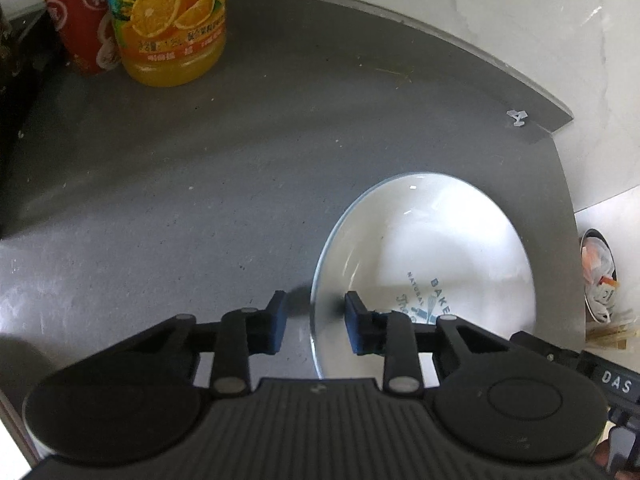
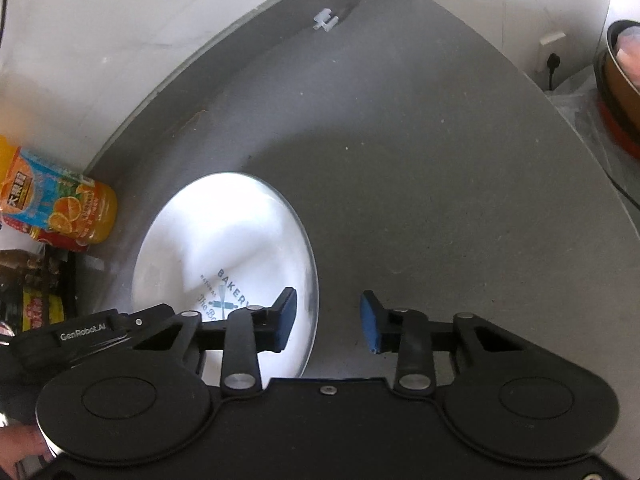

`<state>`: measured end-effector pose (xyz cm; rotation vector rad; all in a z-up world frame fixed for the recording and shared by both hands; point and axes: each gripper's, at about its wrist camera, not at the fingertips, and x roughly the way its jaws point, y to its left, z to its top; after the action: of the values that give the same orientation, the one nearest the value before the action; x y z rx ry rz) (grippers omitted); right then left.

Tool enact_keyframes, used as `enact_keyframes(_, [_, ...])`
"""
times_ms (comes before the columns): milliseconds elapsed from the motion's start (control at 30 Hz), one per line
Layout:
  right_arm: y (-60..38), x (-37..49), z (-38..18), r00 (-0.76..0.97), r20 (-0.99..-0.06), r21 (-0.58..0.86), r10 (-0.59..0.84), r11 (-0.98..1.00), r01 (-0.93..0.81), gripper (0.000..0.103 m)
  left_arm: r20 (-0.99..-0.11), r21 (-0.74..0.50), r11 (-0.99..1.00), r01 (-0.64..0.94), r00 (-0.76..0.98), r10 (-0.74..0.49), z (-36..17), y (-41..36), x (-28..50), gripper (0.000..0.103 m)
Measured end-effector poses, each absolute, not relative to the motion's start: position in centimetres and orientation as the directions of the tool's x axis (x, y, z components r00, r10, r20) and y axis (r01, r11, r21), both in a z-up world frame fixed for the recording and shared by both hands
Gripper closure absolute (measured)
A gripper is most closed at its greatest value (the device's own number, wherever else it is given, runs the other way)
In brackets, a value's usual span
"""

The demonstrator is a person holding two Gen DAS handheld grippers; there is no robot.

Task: Organize plates and bowls
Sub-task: 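Close both grippers on the rim of the 'BAKERY' plate, then lift the 'BAKERY' plate with both grippers and carry it toward the plate stack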

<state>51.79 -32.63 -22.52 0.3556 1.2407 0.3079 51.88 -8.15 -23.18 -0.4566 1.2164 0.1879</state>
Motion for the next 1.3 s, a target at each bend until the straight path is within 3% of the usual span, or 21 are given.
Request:
enact_keyframes(200, [-33.3,52.0,-23.2,0.294,-0.834,0.488,0.467,0.873,-0.004,0.074,-0.918,-0.293,0.875,-0.386,0.369,-0.145,-23.3,-7.7,52.0,0.084])
enact_keyframes(333, [-33.3,51.9,-23.7,0.274,-0.823,0.517,0.497,0.856,0.001,0.094,-0.906,-0.313,0.873,-0.375,0.393,-0.157,-23.3,-7.4,51.6,0.085])
enact_keyframes(367, [-33.4,51.8,-23.7,0.281,-0.816,0.529,0.506,0.848,0.010,0.095,-0.905,-0.315,0.874,-0.371,0.395,-0.158,-23.3,-7.4,51.5,0.086])
enact_keyframes(767, [-33.1,50.5,-19.6,0.358,-0.799,0.485,0.483,0.870,-0.090,0.097,-0.887,-0.352,0.863,-0.362,0.422,-0.185,-21.9,-6.6,50.8,0.093])
enact_keyframes(1300, [-32.2,46.1,-14.3,0.456,-0.757,0.453,0.469,0.879,-0.151,0.096,-0.835,-0.397,0.867,-0.302,0.511,-0.204,-16.8,-6.2,47.6,0.093])
